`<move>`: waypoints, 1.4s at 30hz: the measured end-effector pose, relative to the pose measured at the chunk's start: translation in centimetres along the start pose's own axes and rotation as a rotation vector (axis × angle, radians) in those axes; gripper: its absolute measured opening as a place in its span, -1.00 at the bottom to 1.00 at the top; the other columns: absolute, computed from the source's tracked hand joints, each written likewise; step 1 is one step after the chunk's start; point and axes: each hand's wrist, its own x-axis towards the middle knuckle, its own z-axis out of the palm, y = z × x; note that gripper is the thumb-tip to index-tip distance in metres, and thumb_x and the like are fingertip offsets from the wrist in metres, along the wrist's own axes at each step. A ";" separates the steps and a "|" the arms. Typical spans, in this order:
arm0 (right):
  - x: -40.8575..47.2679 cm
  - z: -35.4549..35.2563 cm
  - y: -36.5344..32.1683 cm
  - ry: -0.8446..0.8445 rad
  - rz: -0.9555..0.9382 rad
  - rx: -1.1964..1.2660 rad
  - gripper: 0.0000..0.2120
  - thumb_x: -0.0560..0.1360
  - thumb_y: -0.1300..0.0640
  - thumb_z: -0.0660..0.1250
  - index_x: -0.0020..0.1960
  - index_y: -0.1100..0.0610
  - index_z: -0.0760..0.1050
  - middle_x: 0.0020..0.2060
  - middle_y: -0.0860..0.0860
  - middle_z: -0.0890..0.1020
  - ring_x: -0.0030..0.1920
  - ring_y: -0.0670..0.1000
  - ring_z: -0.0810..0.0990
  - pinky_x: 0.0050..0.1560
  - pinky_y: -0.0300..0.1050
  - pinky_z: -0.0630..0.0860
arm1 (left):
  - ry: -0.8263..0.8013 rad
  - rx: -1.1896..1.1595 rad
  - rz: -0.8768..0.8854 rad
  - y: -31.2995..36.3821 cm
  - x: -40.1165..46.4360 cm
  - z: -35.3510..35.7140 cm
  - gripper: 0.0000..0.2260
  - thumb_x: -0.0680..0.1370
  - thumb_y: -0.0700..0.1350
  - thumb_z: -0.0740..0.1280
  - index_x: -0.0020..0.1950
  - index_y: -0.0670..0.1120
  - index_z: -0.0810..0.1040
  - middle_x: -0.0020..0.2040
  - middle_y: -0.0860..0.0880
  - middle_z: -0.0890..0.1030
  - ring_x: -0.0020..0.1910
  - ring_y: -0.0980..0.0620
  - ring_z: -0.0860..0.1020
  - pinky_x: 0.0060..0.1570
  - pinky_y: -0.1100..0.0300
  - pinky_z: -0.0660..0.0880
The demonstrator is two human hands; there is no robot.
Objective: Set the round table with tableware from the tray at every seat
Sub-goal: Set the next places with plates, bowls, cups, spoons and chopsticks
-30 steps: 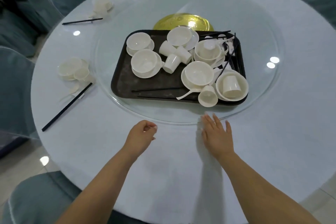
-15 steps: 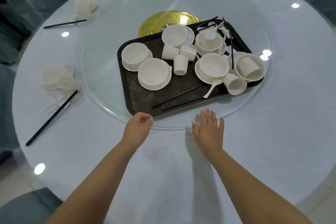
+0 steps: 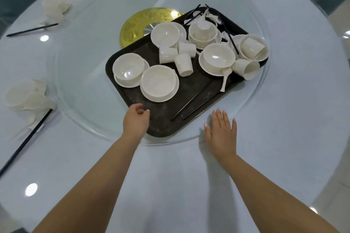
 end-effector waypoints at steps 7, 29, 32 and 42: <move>1.2 -0.1 2.5 -0.006 -0.066 0.014 -0.41 0.64 -0.15 -0.22 0.60 0.09 -0.09 0.59 0.00 -0.07 0.56 -0.05 -0.22 0.47 -0.10 -0.40 | 0.000 -0.056 -0.088 2.1 3.8 1.3 -0.58 0.56 -0.15 0.35 0.41 -0.16 0.39 0.13 -0.12 0.59 -0.10 -0.03 0.60 0.17 -0.04 0.54; 2.4 -1.6 5.1 -0.005 -0.170 -0.031 -0.46 0.67 -0.10 -0.10 0.59 0.08 0.02 0.58 0.00 0.04 0.58 -0.02 -0.10 0.51 -0.04 -0.31 | -0.009 -0.207 -0.218 2.8 3.6 1.7 -0.80 0.51 -0.31 0.37 0.13 -0.24 0.56 -0.02 -0.19 0.64 -0.11 -0.05 0.65 -0.22 0.21 0.59; 3.2 -3.0 4.6 -0.022 -0.125 0.013 -0.50 0.67 -0.09 -0.08 0.54 0.09 0.20 0.55 0.03 0.19 0.56 0.01 0.06 0.53 0.03 -0.14 | 0.007 -0.188 -0.141 2.4 1.2 0.2 -0.82 0.49 -0.28 0.38 0.08 -0.17 0.56 -0.06 -0.17 0.65 -0.11 -0.06 0.65 -0.23 0.21 0.59; -2.5 -5.4 -3.6 0.271 -0.154 0.585 -0.59 0.64 0.06 0.13 -0.37 -0.09 0.16 -0.46 -0.11 0.34 -0.33 -0.07 0.35 -0.32 -0.16 0.22 | 0.039 -0.275 -0.075 -3.6 -7.4 -5.0 -0.81 0.47 -0.37 0.30 -0.07 -0.09 0.56 -0.26 -0.13 0.65 -0.32 0.04 0.61 -0.36 0.33 0.53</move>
